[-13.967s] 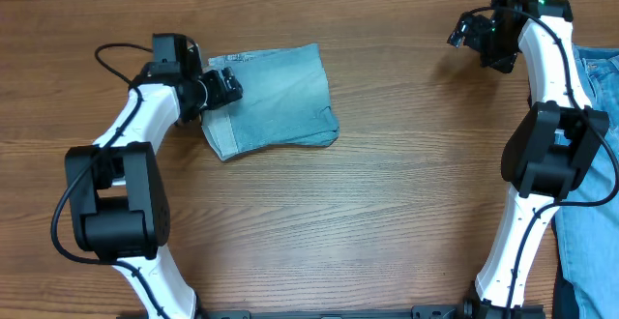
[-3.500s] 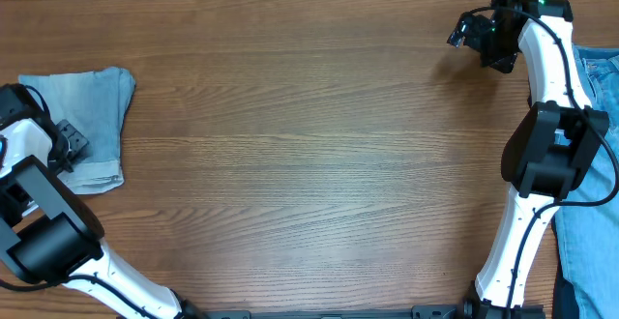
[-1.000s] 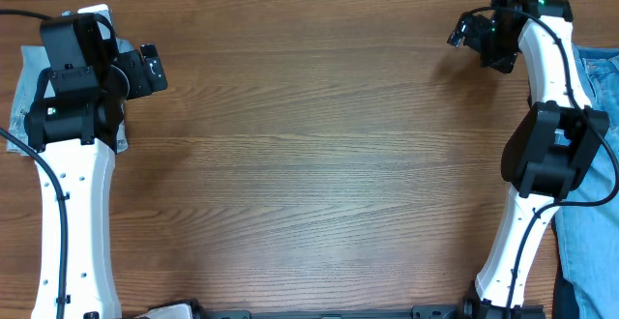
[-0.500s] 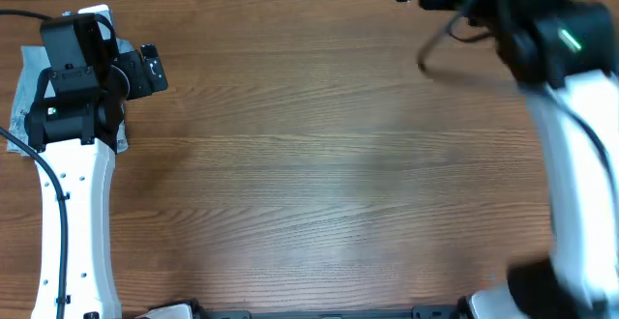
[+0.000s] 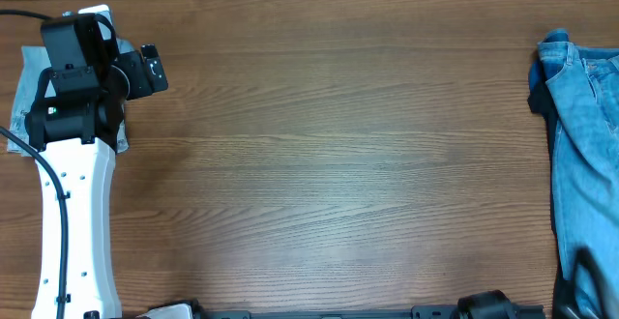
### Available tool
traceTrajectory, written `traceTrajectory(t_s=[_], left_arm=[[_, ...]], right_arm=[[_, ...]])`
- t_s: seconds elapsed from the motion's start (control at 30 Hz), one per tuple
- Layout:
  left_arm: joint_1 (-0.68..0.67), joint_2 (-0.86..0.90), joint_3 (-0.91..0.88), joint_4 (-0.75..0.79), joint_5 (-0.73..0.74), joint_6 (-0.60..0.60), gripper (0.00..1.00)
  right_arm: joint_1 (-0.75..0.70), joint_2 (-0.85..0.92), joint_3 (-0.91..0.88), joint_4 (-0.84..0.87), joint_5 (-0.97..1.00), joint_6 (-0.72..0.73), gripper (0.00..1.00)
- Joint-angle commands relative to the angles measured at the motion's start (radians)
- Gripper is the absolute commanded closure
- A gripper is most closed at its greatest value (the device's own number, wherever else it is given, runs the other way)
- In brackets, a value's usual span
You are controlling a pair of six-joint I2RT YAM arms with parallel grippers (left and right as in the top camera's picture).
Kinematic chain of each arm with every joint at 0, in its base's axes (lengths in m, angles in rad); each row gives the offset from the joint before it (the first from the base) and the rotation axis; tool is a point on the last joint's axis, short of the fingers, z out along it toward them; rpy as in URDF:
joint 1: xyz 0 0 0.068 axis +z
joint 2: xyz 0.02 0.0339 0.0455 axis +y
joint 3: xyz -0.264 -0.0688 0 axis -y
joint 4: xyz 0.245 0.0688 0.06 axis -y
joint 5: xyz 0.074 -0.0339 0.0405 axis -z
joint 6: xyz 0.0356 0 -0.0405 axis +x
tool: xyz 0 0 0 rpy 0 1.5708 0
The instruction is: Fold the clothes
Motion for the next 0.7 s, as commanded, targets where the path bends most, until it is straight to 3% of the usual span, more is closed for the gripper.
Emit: traceTrajectory(t_s=[0.0,0.13,0.27,0.43,0.67], left_arm=[[0.000,-0.004,-0.004,0.006,-0.003,-0.016,0.00],[0.000,-0.005,-0.004,0.006,-0.003,-0.016,0.00],[0.000,-0.004,-0.004,0.006,-0.003,-0.016,0.00],[0.000,-0.004,-0.004,0.006,-0.003,-0.016,0.00],[0.000,-0.005,-0.004,0.006,-0.003,-0.016,0.00]], right_arm=[[-0.066,-0.080,-0.285,0.111,0.006,-0.003,0.00],[-0.147,-0.184,-0.785,0.661,-0.022,-0.003,0.00],[-0.168,-0.305,-1.131,1.047,-0.085,0.002,0.00],[-0.168,-0.357,-1.344,1.228,-0.090,0.029,0.00],[-0.168,-0.368,-1.413,1.239,-0.089,0.028,0.00]])
